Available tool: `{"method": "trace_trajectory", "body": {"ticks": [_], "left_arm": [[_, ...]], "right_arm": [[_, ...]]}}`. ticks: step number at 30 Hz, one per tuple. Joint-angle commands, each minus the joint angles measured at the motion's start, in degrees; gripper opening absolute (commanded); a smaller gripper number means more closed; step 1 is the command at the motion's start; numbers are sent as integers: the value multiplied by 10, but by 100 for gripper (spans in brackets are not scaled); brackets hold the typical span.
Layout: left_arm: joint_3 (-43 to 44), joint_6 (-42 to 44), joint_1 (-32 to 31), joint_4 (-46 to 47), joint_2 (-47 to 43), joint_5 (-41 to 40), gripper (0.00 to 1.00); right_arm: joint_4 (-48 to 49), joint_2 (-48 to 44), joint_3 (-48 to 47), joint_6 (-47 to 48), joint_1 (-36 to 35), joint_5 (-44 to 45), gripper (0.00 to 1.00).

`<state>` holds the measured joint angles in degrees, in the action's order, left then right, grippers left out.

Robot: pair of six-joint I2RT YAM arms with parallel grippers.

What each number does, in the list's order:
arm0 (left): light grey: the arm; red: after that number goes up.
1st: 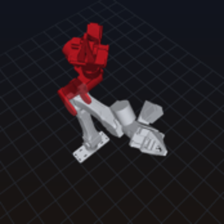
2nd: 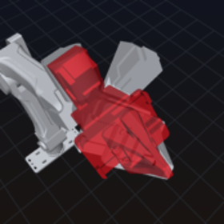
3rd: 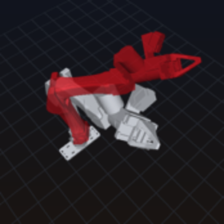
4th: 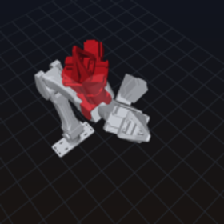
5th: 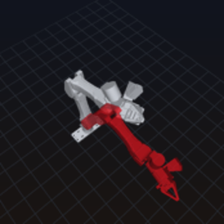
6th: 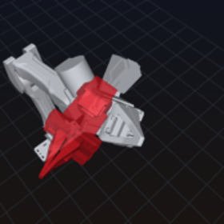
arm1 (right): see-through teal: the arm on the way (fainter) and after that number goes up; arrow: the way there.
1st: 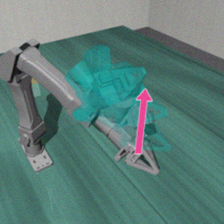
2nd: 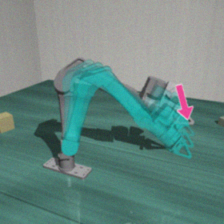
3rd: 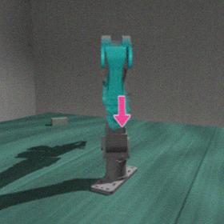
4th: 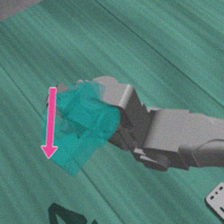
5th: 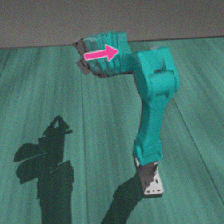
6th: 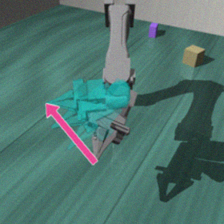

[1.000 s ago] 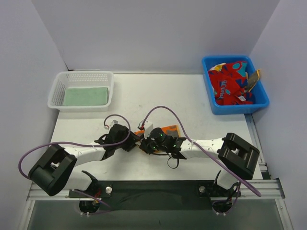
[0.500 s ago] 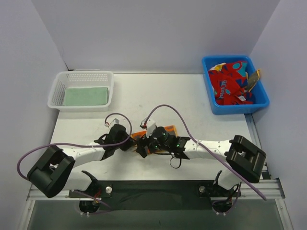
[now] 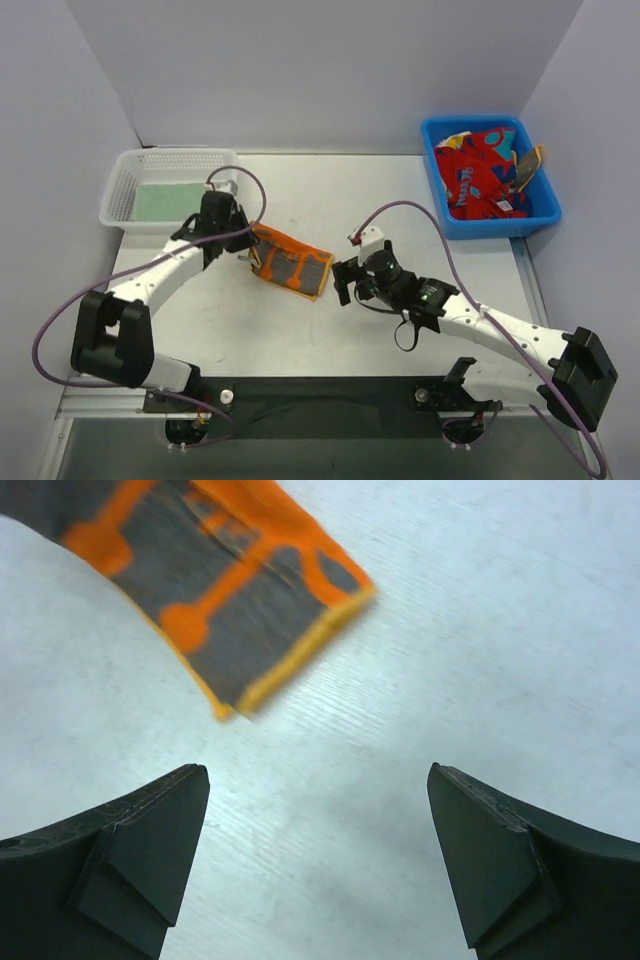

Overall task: Fold and stack the towels
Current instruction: Neatly place the folded towel into the bin

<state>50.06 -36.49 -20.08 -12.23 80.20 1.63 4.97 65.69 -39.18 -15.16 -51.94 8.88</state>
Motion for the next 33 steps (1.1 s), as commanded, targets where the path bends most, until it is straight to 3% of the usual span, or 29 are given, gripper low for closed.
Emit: {"method": "trace_trajectory", "body": {"ticks": [1,5,15,26,33], "left_arm": [[105,123,56,-76,33,49,0],[209,193,115,-122,78,75,0],[453,273,250,-232,220,97,0],[620,331,303,-277,333,30,0],[658,300,331,-273,374,40,0]], "right_arm": [[-80,-35,5,16,24,40,95],[-91,-44,9,27,48,23,96],[-111,9,-12,43,74,-18,95],[-138,91,-66,42,84,-49,95],[-169,133,-118,47,85,-61,94]]}}
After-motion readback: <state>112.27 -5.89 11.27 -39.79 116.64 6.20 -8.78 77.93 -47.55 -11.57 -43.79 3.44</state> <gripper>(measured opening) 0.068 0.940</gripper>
